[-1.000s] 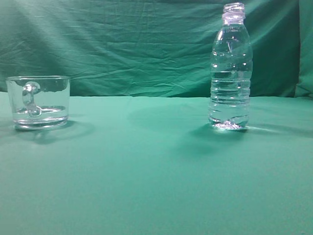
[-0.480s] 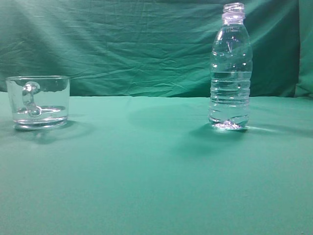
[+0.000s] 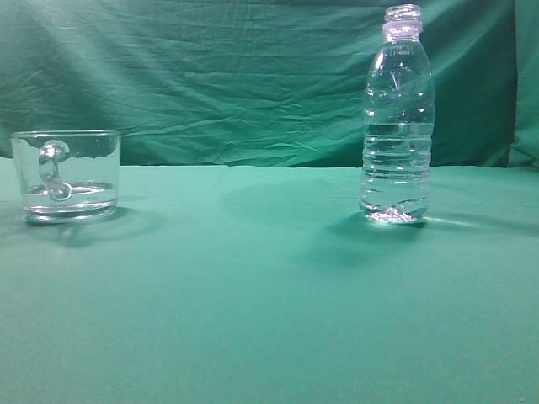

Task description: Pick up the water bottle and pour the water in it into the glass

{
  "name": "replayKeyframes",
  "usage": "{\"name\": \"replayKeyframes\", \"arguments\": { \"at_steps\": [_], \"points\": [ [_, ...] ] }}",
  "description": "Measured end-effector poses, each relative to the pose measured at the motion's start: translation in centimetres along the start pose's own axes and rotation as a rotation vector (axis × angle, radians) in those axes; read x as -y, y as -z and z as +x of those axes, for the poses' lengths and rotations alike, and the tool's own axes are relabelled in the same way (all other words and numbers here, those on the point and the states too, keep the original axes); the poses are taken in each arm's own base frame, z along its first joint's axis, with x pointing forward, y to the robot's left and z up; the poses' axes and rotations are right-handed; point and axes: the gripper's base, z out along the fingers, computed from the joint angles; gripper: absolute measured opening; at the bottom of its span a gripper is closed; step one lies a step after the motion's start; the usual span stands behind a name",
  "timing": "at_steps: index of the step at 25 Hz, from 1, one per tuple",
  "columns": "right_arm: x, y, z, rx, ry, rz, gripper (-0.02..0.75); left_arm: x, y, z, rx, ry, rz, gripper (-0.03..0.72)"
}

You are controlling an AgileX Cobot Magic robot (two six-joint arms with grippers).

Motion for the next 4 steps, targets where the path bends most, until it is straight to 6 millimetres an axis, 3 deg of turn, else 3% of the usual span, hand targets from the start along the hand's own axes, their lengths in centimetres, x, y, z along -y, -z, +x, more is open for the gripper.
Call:
{"name": "replayKeyframes", "arguments": {
  "at_steps": [4],
  "points": [
    [0.0, 0.0, 0.0, 0.0, 0.0, 0.0, 0.0, 0.0, 0.0, 0.0, 0.0, 0.0, 0.0, 0.0]
  ]
}}
